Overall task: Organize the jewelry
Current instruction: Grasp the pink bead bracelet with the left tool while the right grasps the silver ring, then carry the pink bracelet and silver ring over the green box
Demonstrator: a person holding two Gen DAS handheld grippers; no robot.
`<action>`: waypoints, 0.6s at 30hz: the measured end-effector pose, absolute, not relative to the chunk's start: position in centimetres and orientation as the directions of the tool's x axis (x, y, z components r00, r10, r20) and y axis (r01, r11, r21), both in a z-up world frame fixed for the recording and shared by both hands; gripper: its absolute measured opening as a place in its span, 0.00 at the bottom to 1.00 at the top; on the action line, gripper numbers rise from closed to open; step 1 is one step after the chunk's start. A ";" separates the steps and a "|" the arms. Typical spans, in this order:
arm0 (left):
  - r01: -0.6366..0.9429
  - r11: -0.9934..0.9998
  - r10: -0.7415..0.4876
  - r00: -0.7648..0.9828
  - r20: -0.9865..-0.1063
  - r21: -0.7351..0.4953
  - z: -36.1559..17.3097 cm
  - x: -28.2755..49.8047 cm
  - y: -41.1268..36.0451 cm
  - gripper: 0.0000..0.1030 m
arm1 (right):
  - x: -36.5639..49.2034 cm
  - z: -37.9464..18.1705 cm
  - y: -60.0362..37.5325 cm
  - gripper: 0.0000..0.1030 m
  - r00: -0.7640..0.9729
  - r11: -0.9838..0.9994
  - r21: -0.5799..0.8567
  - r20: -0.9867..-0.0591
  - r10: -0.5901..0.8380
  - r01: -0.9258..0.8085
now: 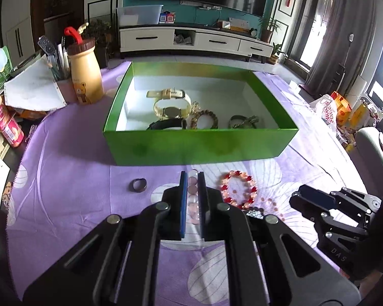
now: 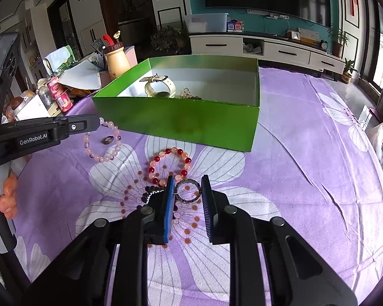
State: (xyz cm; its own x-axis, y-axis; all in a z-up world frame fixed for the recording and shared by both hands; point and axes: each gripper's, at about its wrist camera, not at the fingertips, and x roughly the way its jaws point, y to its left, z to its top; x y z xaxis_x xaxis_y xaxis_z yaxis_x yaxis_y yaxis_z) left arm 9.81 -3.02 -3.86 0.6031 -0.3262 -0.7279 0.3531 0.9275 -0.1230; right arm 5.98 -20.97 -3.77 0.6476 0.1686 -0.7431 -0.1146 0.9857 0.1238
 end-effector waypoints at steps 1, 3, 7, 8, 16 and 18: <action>0.353 0.927 -0.328 0.605 -0.726 -0.125 -3.7 9.8 -3.0 0.07 | 5.9 -3.7 -21.0 0.20 0.649 0.985 0.124 -0.742 0.170 -0.117; 0.355 0.926 -0.334 0.609 -0.720 -0.129 -3.2 9.6 -3.2 0.07 | 5.6 -3.4 -21.3 0.20 0.655 0.986 0.125 -0.737 0.169 -0.114; 0.365 0.922 -0.341 0.616 -0.710 -0.127 -2.2 9.3 -3.3 0.07 | 5.3 -2.8 -21.8 0.20 0.668 0.984 0.141 -0.723 0.175 -0.106; 0.366 0.922 -0.341 0.619 -0.707 -0.125 -2.0 9.3 -3.3 0.07 | 5.3 -2.7 -22.0 0.20 0.671 0.984 0.144 -0.721 0.176 -0.104; 0.368 0.918 -0.361 0.618 -0.698 -0.149 -1.4 9.3 -3.0 0.07 | 5.0 -1.9 -22.3 0.20 0.685 0.983 0.152 -0.706 0.178 -0.099; 0.371 0.916 -0.364 0.616 -0.698 -0.151 -1.3 9.3 -3.1 0.07 | 5.0 -1.9 -22.3 0.20 0.684 0.983 0.154 -0.707 0.179 -0.098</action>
